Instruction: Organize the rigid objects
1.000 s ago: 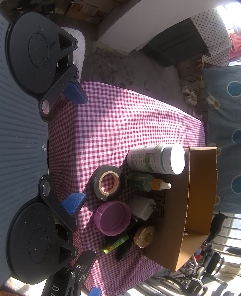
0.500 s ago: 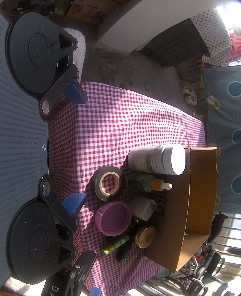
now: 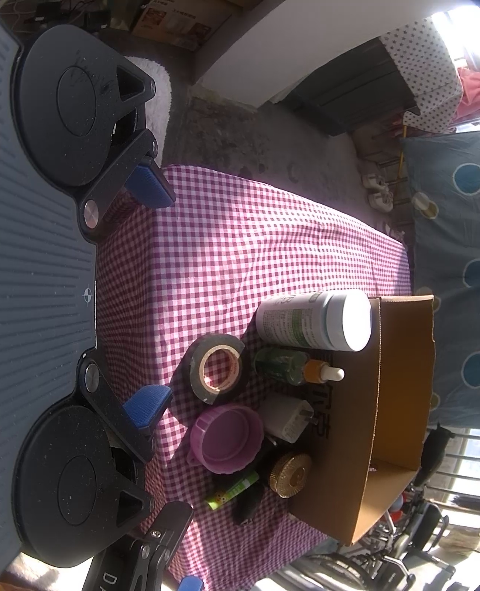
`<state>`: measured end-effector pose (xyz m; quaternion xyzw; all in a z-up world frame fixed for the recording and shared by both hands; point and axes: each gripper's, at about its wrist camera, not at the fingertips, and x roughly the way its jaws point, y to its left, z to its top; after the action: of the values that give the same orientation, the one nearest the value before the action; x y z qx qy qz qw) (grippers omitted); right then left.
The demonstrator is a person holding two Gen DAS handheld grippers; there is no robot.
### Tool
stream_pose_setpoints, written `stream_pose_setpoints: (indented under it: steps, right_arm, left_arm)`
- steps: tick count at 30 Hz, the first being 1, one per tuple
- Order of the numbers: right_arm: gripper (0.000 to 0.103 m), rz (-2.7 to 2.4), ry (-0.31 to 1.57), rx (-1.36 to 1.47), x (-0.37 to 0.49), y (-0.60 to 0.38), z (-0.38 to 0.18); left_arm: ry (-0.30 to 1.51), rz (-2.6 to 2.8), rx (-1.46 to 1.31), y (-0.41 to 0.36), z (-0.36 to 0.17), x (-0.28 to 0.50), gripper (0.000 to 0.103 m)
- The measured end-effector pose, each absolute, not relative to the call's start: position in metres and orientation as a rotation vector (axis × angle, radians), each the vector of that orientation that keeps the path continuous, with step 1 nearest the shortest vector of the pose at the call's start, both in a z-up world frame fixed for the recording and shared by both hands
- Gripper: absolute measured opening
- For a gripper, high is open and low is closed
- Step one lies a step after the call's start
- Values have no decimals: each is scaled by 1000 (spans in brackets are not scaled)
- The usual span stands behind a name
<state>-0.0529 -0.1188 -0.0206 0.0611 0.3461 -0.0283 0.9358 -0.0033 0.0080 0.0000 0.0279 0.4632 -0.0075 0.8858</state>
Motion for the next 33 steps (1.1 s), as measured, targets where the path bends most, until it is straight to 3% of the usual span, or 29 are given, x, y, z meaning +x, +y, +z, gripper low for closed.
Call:
stream_pose_setpoints:
  steps: [19, 31, 33]
  right_arm:
    - [103, -68, 668, 174, -51, -132, -22]
    - [103, -29, 506, 247, -52, -182, -17]
    - [97, -2, 510, 281, -47, -190, -18]
  left_arm:
    - [986, -53, 72, 0, -9, 4, 102]
    - [820, -386, 25, -24, -5, 13, 102]
    - [805, -447, 23, -33, -5, 17, 101]
